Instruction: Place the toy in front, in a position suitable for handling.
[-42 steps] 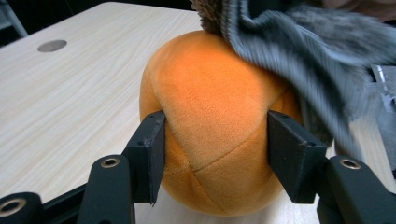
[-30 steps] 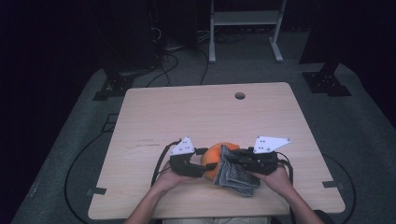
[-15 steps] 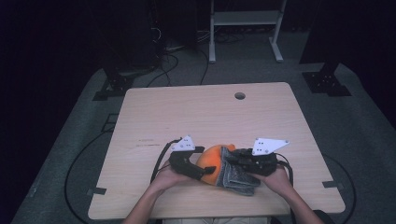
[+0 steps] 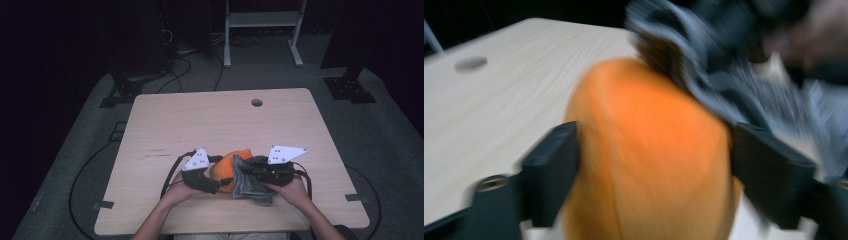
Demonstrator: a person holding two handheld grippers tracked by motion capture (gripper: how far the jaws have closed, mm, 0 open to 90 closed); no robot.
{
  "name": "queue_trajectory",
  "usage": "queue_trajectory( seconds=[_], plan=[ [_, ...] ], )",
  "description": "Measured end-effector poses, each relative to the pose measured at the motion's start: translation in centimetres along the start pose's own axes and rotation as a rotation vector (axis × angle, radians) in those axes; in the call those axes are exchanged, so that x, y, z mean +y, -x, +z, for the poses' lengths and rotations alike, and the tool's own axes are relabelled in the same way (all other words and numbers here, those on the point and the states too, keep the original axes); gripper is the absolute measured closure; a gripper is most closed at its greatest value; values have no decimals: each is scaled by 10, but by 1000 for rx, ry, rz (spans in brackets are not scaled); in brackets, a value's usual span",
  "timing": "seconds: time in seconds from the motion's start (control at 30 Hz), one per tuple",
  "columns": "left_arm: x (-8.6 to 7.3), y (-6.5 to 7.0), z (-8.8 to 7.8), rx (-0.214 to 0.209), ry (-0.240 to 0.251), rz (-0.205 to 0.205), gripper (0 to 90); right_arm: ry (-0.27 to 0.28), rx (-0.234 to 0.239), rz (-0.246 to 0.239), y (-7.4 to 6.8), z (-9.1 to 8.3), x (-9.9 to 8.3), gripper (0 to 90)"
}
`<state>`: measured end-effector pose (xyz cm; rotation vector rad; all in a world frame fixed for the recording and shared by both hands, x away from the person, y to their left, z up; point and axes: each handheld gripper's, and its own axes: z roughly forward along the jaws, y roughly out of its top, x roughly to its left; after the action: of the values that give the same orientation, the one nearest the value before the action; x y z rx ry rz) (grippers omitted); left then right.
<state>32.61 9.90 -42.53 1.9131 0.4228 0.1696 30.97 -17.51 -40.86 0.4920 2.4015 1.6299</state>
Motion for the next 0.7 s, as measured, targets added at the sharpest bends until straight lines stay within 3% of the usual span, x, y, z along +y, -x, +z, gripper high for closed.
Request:
queue_trajectory(
  seconds=[0.1, 0.2, 0.33, 0.43, 0.5, 0.57, 0.7],
  plan=[
    [-4, 1, 1, 14, -21, 29, 261, -17, 4, -27, -7, 5, 0, 792],
    [-6, 2, -2, 21, -31, 48, 302, -13, -10, -8, 0, -1, -3, 792],
    [-10, 0, -6, 25, -45, 64, 338, -21, -61, 36, 14, -11, -14, 792],
    [-10, -2, -7, 26, -42, 52, 326, -42, -61, 92, 22, -15, -24, 791],
    [-5, -3, -4, 25, -34, 3, 217, -43, -56, 92, 20, -14, -24, 791],
    [-2, -3, -1, 18, -49, -12, 151, -37, -51, 78, 15, -12, -22, 791],
    [-7, 0, -3, 26, -53, 36, 280, -21, -40, 51, 8, -9, -17, 791]
  ],
)
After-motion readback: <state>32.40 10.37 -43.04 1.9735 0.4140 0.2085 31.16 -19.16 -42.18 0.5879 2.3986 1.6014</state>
